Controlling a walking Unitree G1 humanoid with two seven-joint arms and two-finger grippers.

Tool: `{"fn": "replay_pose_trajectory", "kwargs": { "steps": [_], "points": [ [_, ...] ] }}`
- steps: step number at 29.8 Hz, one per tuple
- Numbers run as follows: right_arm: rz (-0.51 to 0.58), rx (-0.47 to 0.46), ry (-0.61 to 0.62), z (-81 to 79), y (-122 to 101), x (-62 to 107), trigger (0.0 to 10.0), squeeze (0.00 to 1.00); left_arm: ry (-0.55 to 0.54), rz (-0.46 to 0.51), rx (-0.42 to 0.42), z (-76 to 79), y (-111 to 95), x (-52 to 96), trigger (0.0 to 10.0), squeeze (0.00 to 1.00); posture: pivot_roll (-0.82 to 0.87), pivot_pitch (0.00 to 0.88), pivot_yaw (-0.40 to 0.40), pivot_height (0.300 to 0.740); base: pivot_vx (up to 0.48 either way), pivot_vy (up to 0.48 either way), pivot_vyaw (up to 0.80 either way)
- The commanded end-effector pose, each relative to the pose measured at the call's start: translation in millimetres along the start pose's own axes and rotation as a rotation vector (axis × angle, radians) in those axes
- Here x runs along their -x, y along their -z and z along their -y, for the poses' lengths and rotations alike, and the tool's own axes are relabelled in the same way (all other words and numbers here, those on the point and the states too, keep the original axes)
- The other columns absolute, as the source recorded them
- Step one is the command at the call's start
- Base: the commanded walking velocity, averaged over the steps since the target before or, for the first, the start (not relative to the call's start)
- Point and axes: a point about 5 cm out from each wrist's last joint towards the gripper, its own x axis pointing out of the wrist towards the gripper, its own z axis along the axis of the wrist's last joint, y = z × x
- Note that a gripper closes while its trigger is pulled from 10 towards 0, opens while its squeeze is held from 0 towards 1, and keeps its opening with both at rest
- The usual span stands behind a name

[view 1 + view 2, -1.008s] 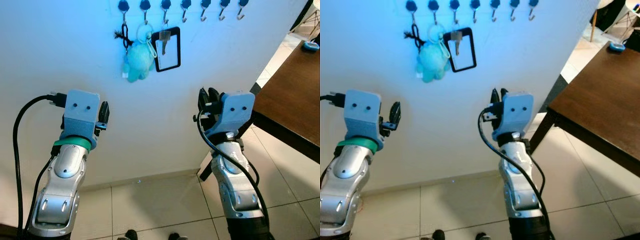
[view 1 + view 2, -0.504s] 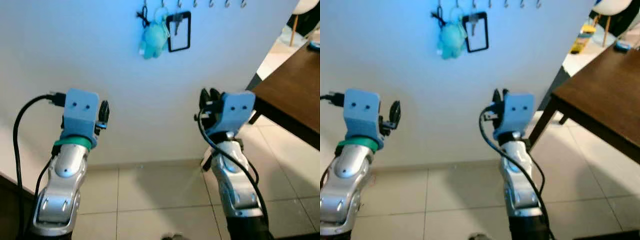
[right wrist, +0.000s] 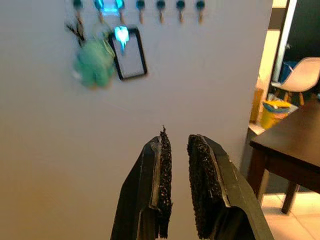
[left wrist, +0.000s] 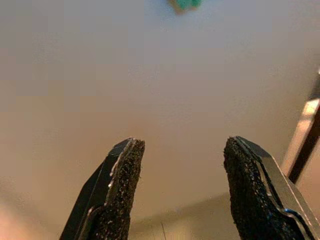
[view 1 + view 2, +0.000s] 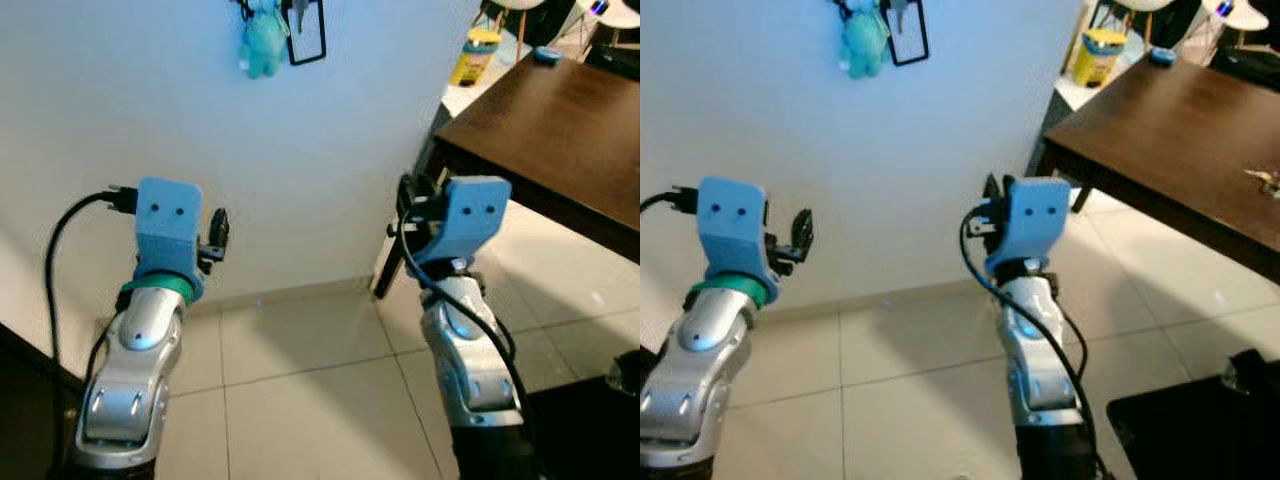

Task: Hang keys on a hook

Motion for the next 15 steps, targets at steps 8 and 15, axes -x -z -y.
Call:
{"fn": "replay_pose_trajectory", "kwargs": {
  "steps": [8, 15],
  "points": [
    [-0.004, -0.024, 0.002, 1.5, -3.7, -5.8, 10.0, 0.00, 0.033, 0.052, 0.031, 1.9, -15.9, -3.1, 10.0, 0.00, -0.04, 0.092, 0.075, 0.740, 0.000, 0.000, -0.80],
    [-0.011, -0.030, -0.005, 0.4, -3.3, -6.2, 10.0, 0.00, 0.055, 0.052, 0.025, 2.8, -17.7, -2.1, 10.0, 0.00, -0.04, 0.096, 0.076, 0.740, 0.000, 0.000, -0.80]
  ]
}}
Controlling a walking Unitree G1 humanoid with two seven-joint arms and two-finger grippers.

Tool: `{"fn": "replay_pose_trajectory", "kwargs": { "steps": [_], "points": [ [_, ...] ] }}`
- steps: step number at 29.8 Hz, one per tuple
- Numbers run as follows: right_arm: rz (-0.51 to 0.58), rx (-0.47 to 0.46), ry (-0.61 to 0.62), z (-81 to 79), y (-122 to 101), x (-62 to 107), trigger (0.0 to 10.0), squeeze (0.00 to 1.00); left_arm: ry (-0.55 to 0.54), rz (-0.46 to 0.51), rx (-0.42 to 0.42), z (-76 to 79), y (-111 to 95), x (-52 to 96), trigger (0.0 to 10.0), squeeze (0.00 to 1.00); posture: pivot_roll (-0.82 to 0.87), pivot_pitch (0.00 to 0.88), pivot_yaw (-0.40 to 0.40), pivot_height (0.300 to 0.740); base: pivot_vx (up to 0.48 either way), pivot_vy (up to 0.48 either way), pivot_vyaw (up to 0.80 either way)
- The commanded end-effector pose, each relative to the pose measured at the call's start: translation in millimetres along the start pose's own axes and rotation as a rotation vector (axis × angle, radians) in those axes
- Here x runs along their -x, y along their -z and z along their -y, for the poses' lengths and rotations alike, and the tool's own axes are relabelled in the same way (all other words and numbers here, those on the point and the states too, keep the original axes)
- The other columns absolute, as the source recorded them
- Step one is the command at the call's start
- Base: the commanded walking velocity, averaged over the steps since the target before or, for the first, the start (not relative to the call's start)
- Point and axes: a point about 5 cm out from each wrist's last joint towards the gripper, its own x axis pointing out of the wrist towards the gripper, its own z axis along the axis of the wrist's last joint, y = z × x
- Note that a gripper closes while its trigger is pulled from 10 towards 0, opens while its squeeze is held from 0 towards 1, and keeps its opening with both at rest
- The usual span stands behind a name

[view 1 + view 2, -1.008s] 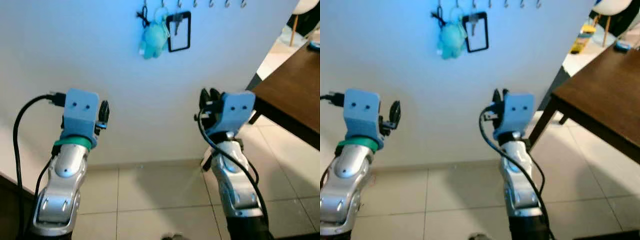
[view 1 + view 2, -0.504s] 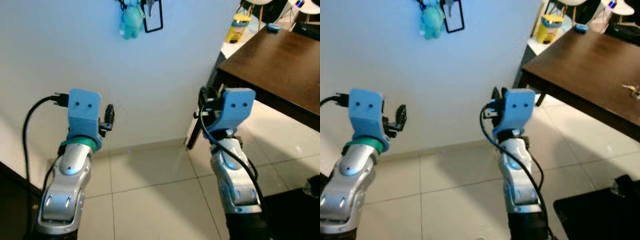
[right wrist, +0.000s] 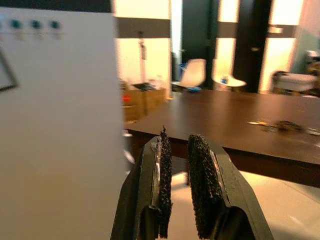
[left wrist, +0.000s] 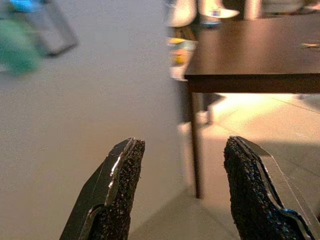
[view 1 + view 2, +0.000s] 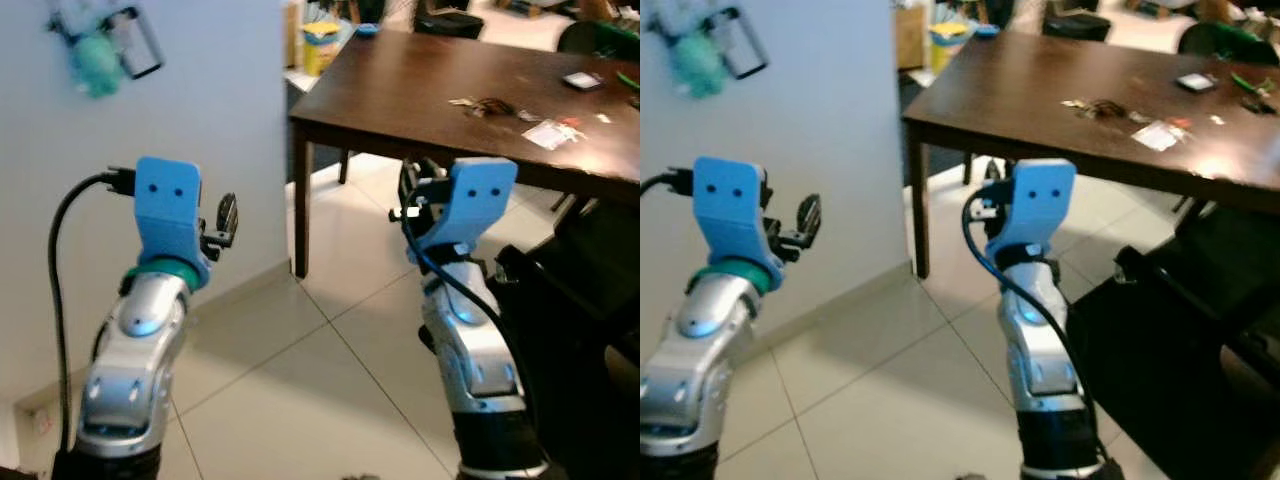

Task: Hang keys on a hook

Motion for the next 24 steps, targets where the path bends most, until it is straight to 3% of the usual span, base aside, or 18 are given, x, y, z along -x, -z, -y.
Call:
{"fn": "replay_pose_trajectory", "kwargs": {
  "steps": [1, 11, 14, 17, 21, 24],
  "points": [
    [-0.009, -0.017, -0.009, -2.7, 0, -0.7, 10.0, 0.00, 0.003, -0.004, -0.013, -0.5, 0, 2.2, 10.0, 0.00, -0.04, 0.096, 0.076, 0.740, 0.000, 0.000, -0.80],
    [-0.012, -0.019, -0.014, -4.2, 1, -1.5, 10.0, 0.00, 0.003, -0.005, -0.041, -1.0, 3, 2.7, 10.0, 0.00, -0.04, 0.097, 0.076, 0.740, 0.000, 0.000, -0.80],
    [-0.024, -0.016, -0.026, -6.5, 5, -0.6, 10.0, 0.00, 0.020, 0.001, -0.139, -1.1, 10, 4.8, 10.0, 0.00, -0.04, 0.095, 0.075, 0.740, 0.000, 0.000, -0.80],
    [-0.026, -0.015, -0.028, -6.9, 6, -0.4, 10.0, 0.00, 0.023, 0.001, -0.156, -1.1, 11, 5.0, 10.0, 0.00, -0.04, 0.095, 0.075, 0.740, 0.000, 0.000, -0.80],
    [-0.098, 0.111, -0.108, -3.6, 37, 7.2, 10.0, 0.00, 0.014, -0.010, -0.340, -2.2, 40, 11.2, 10.0, 0.00, -0.04, 0.091, 0.078, 0.740, 0.000, 0.000, -0.80],
    [-0.105, 0.119, -0.110, -2.1, 40, 7.7, 10.0, 0.00, 0.009, -0.015, -0.351, -2.5, 42, 11.6, 10.0, 0.00, -0.04, 0.091, 0.078, 0.740, 0.000, 0.000, -0.80]
  ]
}}
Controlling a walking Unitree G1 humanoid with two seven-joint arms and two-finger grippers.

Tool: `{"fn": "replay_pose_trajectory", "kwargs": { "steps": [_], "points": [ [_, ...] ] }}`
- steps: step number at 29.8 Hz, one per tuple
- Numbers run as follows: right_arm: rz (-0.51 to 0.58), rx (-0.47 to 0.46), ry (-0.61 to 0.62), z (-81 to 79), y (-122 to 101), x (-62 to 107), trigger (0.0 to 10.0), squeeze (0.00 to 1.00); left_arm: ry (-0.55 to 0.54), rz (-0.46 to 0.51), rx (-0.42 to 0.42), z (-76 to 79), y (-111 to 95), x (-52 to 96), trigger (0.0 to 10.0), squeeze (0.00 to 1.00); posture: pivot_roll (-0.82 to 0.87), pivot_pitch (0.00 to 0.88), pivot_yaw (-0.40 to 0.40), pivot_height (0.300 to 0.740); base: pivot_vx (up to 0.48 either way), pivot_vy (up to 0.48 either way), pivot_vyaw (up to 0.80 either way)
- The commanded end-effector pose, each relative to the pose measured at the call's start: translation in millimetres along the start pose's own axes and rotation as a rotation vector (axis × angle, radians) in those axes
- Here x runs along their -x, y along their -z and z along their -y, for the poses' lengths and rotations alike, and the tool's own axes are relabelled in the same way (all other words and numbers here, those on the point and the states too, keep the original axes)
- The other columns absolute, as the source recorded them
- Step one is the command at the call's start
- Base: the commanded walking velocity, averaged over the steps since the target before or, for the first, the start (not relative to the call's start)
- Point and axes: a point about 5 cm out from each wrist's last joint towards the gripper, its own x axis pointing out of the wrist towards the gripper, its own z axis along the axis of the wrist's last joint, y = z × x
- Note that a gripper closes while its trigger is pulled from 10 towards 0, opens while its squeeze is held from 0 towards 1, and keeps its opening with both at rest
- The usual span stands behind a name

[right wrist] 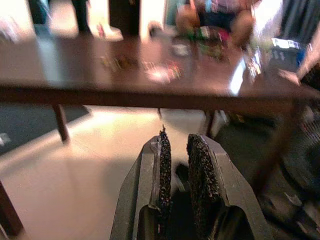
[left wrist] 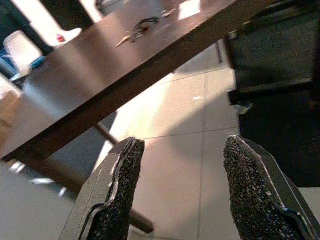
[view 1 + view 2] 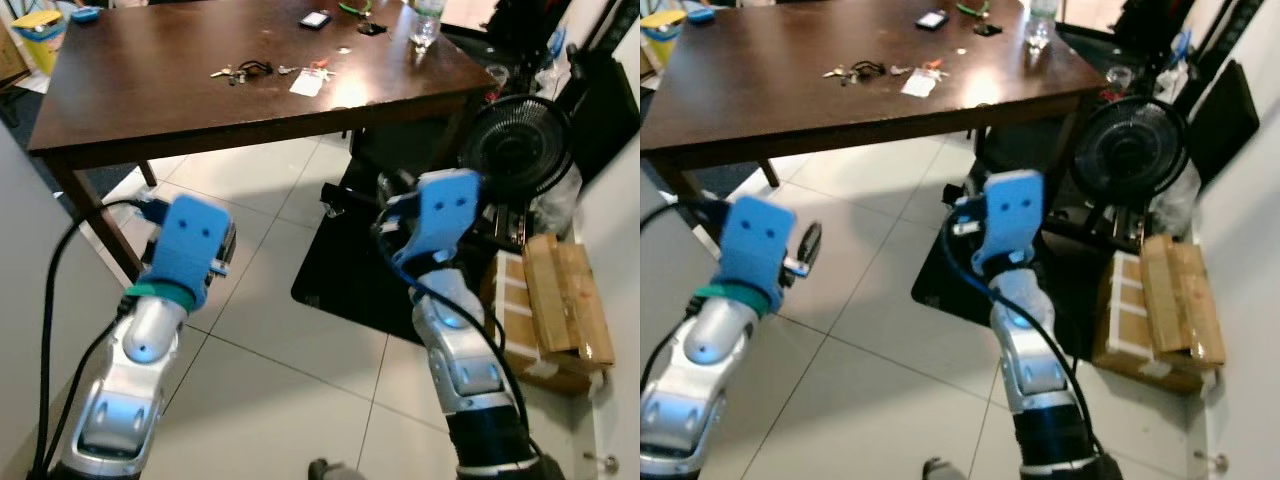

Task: Hang keys on a hook

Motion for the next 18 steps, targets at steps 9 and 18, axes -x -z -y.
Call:
{"fn": "replay_pose_trajectory", "kwargs": {
  "steps": [9, 18],
  "points": [
    [0.023, -0.001, 0.009, 4.7, -4, -4.7, 10.0, 0.00, -0.049, -0.005, -0.018, -5.0, 7, 2.1, 10.0, 0.00, -0.03, 0.084, 0.082, 0.740, 0.000, 0.000, -0.80],
    [0.015, -0.099, -0.044, -15.0, -1, -9.7, 10.0, 0.00, -0.115, -0.017, 0.004, -9.9, 14, -1.6, 10.0, 0.00, -0.02, 0.078, 0.074, 0.740, 0.222, 0.000, -0.30]
  ]
}}
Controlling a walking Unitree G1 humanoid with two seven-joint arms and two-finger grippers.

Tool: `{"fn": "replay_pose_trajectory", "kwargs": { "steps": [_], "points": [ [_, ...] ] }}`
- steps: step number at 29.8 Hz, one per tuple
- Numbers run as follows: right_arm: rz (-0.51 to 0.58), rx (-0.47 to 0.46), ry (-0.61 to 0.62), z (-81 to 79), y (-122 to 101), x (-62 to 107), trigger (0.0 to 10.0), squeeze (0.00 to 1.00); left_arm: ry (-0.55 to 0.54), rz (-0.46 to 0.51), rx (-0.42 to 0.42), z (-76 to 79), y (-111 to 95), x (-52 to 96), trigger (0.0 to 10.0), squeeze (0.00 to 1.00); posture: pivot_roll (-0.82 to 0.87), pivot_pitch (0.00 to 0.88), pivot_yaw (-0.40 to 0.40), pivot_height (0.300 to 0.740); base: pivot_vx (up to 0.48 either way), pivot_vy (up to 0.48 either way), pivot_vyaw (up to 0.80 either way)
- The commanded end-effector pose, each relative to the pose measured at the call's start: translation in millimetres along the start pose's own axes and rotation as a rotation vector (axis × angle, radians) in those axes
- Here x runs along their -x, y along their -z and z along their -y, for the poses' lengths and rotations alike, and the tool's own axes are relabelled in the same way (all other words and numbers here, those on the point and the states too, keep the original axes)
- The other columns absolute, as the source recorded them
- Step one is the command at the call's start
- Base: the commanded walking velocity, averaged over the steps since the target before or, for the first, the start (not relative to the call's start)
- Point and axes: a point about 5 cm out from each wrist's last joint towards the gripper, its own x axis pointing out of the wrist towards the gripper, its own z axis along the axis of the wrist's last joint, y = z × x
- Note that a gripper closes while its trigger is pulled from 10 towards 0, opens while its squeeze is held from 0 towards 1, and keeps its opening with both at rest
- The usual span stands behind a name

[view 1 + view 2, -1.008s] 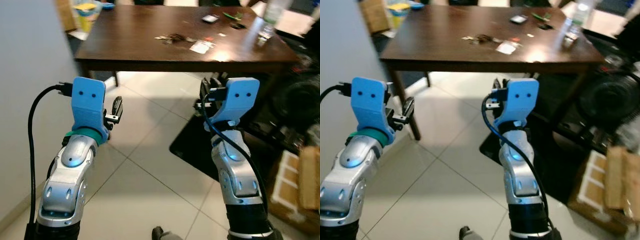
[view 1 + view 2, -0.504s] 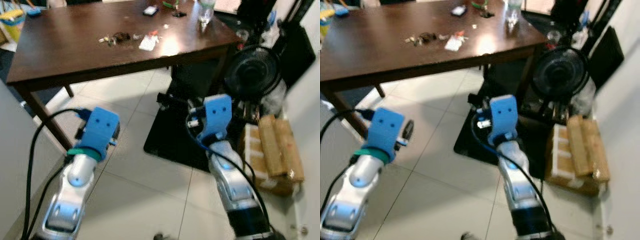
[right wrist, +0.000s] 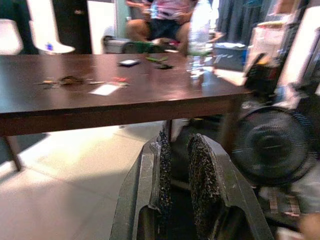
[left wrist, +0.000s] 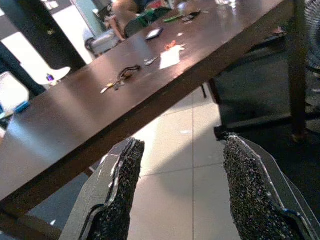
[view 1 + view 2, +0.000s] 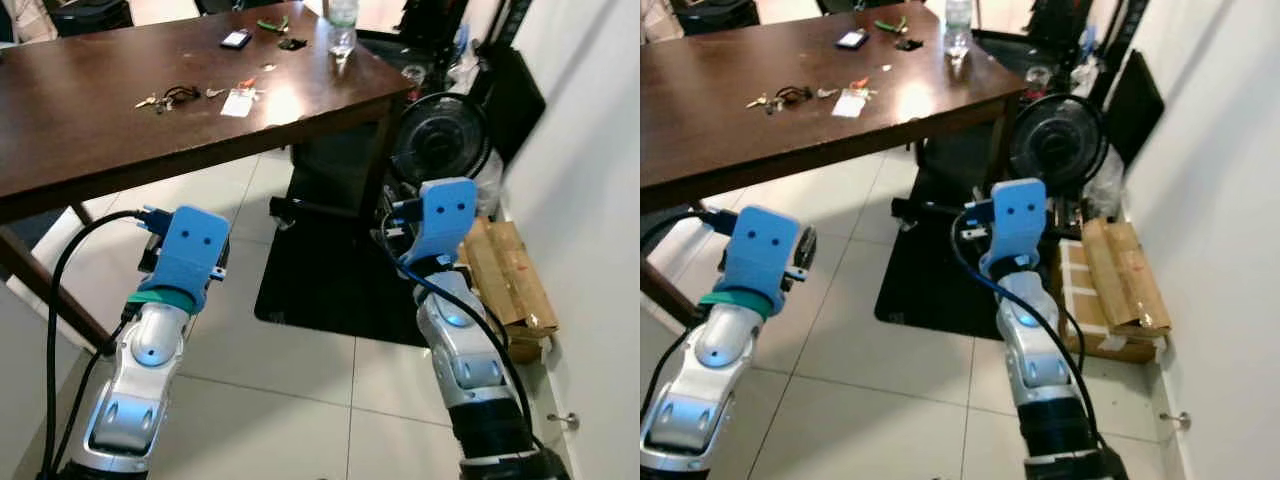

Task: Hang keys on a hook

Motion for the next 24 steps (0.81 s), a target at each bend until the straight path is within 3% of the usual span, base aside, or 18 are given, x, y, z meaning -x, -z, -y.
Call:
{"fn": "replay_pose_trajectory", "kwargs": {
  "steps": [1, 11, 12, 15, 24],
  "points": [
    [-0.015, -0.021, -0.036, -8.3, 6, -1.4, 10.0, 0.00, -0.017, -0.030, -0.006, 0.5, 11, 3.1, 10.0, 0.00, -0.01, 0.077, 0.070, 0.740, 0.450, 0.000, 0.00],
    [-0.021, -0.059, 0.003, -3.8, 11, -6.6, 10.0, 0.00, -0.037, -0.045, 0.012, -2.9, 19, 1.7, 10.0, 0.00, -0.01, 0.088, 0.085, 0.740, 0.400, 0.000, 0.00],
    [-0.045, -0.156, 0.061, 6.4, 13, -8.7, 10.0, 0.00, -0.047, -0.052, 0.050, -4.7, 20, 0.0, 10.0, 0.00, -0.02, 0.089, 0.085, 0.740, 0.375, 0.000, 0.00],
    [-0.062, -0.238, 0.110, 17.2, 15, -10.1, 10.0, 0.00, -0.060, -0.061, 0.098, -7.7, 21, -1.7, 10.0, 0.00, -0.02, 0.090, 0.085, 0.740, 0.372, 0.000, 0.00],
    [-0.046, -0.200, 0.087, 15.3, 16, -10.8, 10.0, 0.00, -0.072, -0.055, 0.121, -9.1, 22, -3.3, 10.0, 0.00, -0.02, 0.096, 0.081, 0.740, 0.363, 0.000, 0.00]
  ]
}}
